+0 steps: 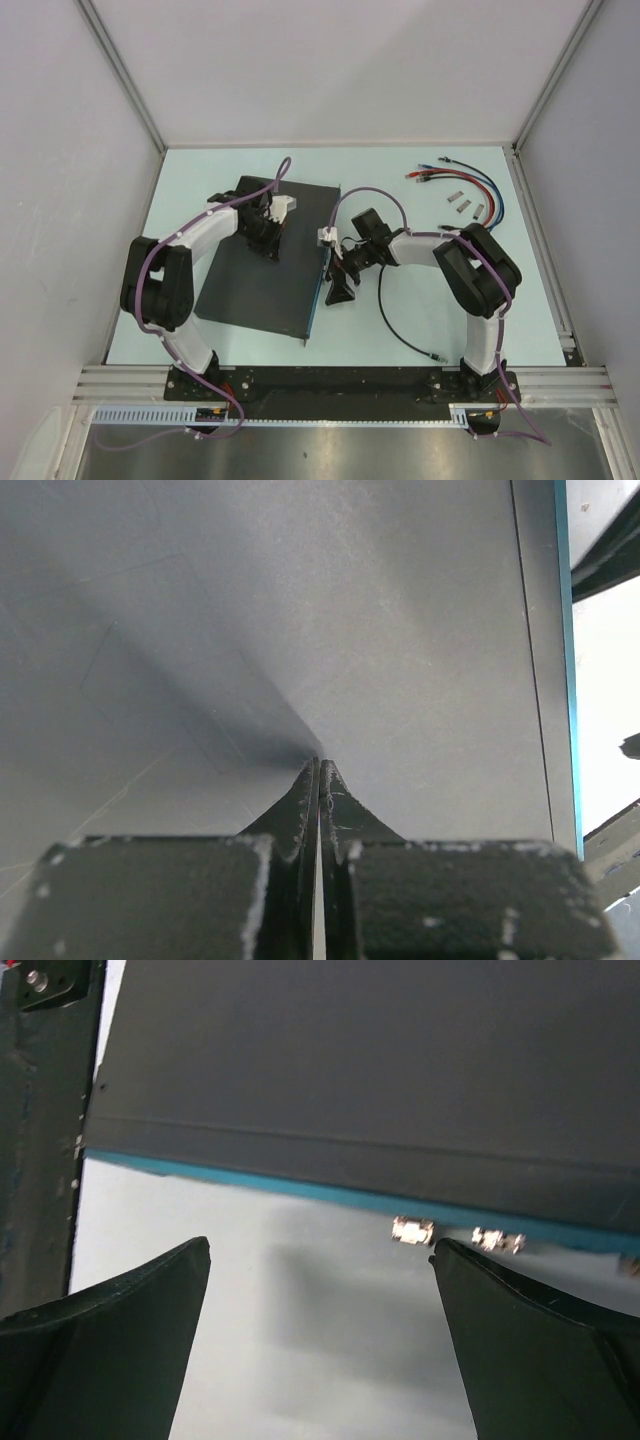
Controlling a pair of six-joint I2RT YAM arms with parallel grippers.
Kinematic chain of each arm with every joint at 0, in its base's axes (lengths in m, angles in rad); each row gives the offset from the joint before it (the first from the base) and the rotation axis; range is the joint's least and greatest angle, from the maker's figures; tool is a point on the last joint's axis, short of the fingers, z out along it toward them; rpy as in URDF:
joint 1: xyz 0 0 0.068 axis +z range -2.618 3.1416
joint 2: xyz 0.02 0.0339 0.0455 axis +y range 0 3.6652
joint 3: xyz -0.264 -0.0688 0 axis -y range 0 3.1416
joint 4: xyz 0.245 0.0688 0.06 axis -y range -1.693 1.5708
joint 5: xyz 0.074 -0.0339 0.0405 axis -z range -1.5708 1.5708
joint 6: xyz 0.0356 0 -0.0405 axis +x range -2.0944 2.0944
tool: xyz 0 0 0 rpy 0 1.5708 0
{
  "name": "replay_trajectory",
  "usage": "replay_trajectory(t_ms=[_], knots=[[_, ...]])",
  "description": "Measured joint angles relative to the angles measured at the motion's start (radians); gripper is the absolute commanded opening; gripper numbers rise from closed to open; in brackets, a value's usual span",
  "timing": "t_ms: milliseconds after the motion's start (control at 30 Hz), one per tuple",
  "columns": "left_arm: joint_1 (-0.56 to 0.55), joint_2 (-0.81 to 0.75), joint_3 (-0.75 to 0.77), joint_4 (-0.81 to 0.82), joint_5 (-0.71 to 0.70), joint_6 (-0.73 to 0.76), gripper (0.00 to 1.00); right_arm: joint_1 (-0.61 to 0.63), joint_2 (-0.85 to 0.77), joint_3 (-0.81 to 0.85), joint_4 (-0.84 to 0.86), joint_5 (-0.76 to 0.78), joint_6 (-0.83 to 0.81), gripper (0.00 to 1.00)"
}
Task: Pull the plug from the switch port
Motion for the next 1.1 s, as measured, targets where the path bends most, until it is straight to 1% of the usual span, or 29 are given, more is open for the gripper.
replay_trajectory(t_ms=[67, 300, 400, 467, 600, 667, 700, 767, 800, 900, 967, 1000, 1100], knots=[[0.000, 0.000, 0.000, 0.001, 0.000, 0.000, 0.00, 0.008, 0.014, 0.010, 0.031, 0.009, 0.006, 1.00], [0.000, 0.000, 0.000, 0.001, 0.000, 0.000, 0.00, 0.010, 0.019, 0.014, 0.048, 0.016, 0.075, 1.00], [0.000, 0.000, 0.000, 0.001, 0.000, 0.000, 0.00, 0.010, 0.019, 0.016, 0.041, 0.010, 0.060, 0.98], [0.000, 0.000, 0.000, 0.001, 0.000, 0.000, 0.00, 0.010, 0.023, 0.027, 0.009, 0.001, 0.004, 0.98], [0.000, 0.000, 0.000, 0.001, 0.000, 0.000, 0.00, 0.011, 0.037, 0.077, -0.117, -0.008, -0.145, 0.96], [0.000, 0.000, 0.000, 0.001, 0.001, 0.000, 0.00, 0.011, 0.054, 0.124, -0.215, -0.008, -0.231, 0.94], [0.000, 0.000, 0.000, 0.001, 0.001, 0.000, 0.00, 0.011, 0.064, 0.152, -0.272, -0.004, -0.288, 0.91], [0.000, 0.000, 0.000, 0.001, 0.001, 0.000, 0.00, 0.015, 0.085, 0.205, -0.385, 0.007, -0.393, 0.88], [0.000, 0.000, 0.000, 0.001, 0.002, 0.000, 0.00, 0.019, 0.100, 0.239, -0.455, 0.018, -0.476, 0.86], [0.000, 0.000, 0.000, 0.001, 0.010, 0.000, 0.00, 0.023, 0.117, 0.293, -0.587, 0.050, -0.632, 0.87], [0.000, 0.000, 0.000, 0.002, 0.013, 0.000, 0.00, 0.012, 0.114, 0.296, -0.708, 0.042, -0.730, 0.87], [0.000, 0.000, 0.000, 0.002, 0.014, 0.000, 0.00, 0.010, 0.113, 0.296, -0.747, 0.040, -0.757, 0.85], [0.000, 0.000, 0.000, 0.003, 0.018, 0.000, 0.00, -0.017, 0.102, 0.291, -0.816, 0.017, -0.738, 0.82]])
